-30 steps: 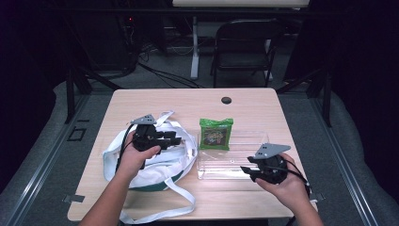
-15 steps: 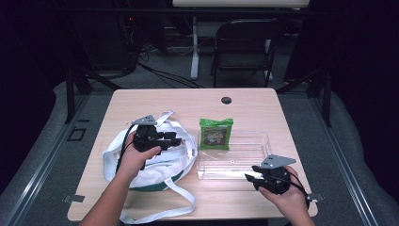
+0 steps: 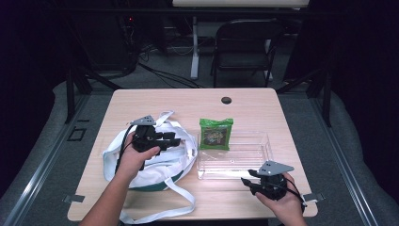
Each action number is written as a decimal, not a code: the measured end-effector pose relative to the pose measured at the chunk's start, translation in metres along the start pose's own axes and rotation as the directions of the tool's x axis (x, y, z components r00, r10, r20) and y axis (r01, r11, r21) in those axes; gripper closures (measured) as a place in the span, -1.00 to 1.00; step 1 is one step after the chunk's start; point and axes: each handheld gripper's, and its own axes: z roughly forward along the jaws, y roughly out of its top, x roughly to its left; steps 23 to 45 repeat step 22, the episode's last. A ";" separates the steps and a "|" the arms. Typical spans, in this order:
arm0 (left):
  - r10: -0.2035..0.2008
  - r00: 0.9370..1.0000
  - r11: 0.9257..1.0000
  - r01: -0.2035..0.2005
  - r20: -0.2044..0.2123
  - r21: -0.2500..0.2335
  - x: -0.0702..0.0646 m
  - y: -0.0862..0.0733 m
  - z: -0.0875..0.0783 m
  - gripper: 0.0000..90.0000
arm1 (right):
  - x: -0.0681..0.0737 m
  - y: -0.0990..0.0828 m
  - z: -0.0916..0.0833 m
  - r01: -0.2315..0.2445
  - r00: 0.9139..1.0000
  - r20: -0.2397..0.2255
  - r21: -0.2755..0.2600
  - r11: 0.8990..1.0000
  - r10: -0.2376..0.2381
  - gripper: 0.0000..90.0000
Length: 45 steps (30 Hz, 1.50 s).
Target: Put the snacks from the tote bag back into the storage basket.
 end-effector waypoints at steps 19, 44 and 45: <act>-0.013 1.000 1.000 0.013 -0.008 -0.005 0.003 -0.002 -0.003 0.23 | 0.002 0.001 -0.003 0.008 1.000 -0.012 -0.028 1.000 -0.009 0.27; -0.014 1.000 1.000 0.014 -0.009 -0.013 0.003 -0.002 -0.003 0.23 | 0.001 0.004 -0.003 0.003 1.000 -0.016 -0.024 1.000 -0.003 0.27; -0.014 1.000 1.000 0.014 -0.009 -0.013 0.003 -0.002 -0.003 0.23 | 0.001 0.004 -0.003 0.003 1.000 -0.016 -0.024 1.000 -0.003 0.27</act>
